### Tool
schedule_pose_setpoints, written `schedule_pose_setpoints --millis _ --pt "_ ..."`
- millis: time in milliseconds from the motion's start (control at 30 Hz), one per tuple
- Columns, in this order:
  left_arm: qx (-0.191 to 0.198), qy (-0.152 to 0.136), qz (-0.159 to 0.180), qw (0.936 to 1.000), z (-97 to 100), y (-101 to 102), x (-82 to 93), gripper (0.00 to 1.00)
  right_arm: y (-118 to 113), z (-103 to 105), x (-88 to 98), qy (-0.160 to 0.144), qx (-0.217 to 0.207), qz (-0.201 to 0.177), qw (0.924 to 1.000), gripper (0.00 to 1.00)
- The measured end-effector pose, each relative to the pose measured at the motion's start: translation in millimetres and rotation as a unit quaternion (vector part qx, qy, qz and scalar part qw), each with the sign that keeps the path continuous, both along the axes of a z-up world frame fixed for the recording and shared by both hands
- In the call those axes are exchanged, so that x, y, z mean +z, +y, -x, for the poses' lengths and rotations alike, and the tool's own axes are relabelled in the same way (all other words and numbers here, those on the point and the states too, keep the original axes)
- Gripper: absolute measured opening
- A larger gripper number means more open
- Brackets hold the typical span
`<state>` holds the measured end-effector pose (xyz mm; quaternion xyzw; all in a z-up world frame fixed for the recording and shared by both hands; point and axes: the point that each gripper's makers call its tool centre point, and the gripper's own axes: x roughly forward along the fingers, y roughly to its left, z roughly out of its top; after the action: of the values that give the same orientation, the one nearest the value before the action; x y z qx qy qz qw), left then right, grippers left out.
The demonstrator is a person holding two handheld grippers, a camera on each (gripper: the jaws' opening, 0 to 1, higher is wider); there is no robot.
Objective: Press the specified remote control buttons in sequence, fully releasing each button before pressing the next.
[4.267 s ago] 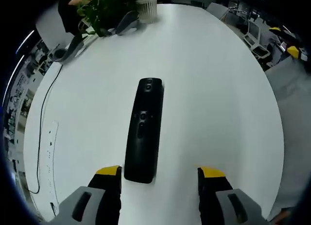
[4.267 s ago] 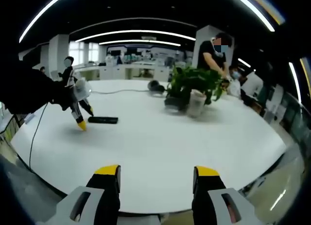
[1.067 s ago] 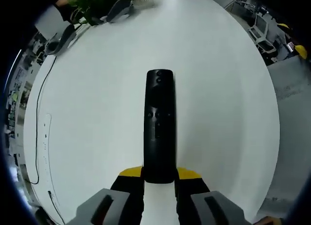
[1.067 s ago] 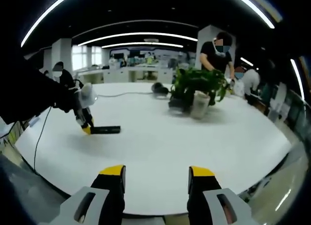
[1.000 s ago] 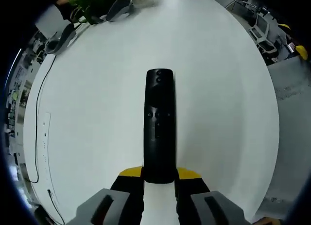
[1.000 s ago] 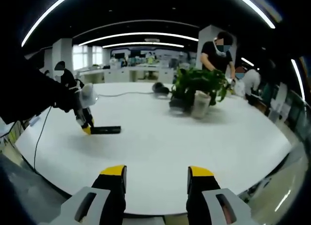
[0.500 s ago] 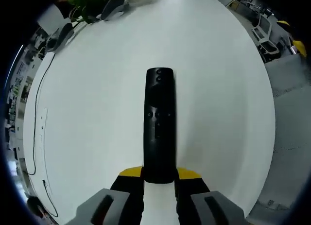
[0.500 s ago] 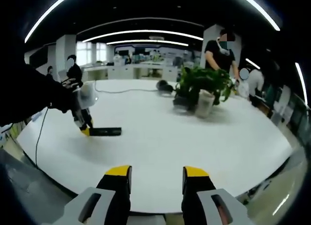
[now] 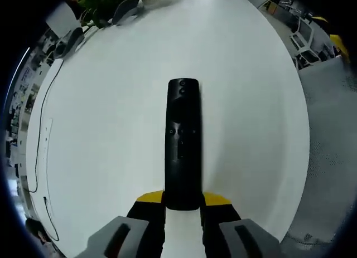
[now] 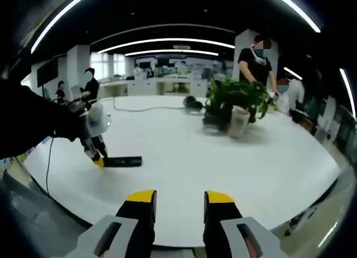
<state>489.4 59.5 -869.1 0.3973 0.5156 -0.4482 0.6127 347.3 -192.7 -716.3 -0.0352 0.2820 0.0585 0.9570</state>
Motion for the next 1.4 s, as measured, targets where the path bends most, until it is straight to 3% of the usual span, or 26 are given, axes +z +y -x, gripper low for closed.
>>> schedule_pose_setpoints --millis 667,833,933,1100,1233,1400 --pt "0.008 -0.003 0.004 1.0 32.0 -1.0 0.2 0.23 13.5 2.1 6.5 -0.01 0.031 -0.034 0.9989 0.19" --pt "0.008 -0.003 0.006 0.9999 40.8 -2.5 0.2 0.23 17.0 3.8 8.1 -0.006 0.043 -0.046 0.998 0.06" --pt "0.01 -0.003 0.008 0.9999 46.1 -2.9 0.8 0.23 18.3 3.8 8.3 -0.005 0.045 -0.051 0.9977 0.05" --pt "0.013 -0.004 0.009 0.9999 53.5 -3.3 1.0 0.23 19.1 4.6 9.5 0.006 0.046 -0.07 0.9965 0.0" --pt "0.015 -0.006 0.014 0.9998 61.0 -3.7 1.1 0.23 28.1 8.0 4.7 0.042 0.063 -0.093 0.9928 0.0" --pt "0.022 -0.008 0.022 0.9995 68.7 -4.5 1.6 0.23 35.4 6.7 14.2 0.042 0.08 -0.1 0.9908 0.0"
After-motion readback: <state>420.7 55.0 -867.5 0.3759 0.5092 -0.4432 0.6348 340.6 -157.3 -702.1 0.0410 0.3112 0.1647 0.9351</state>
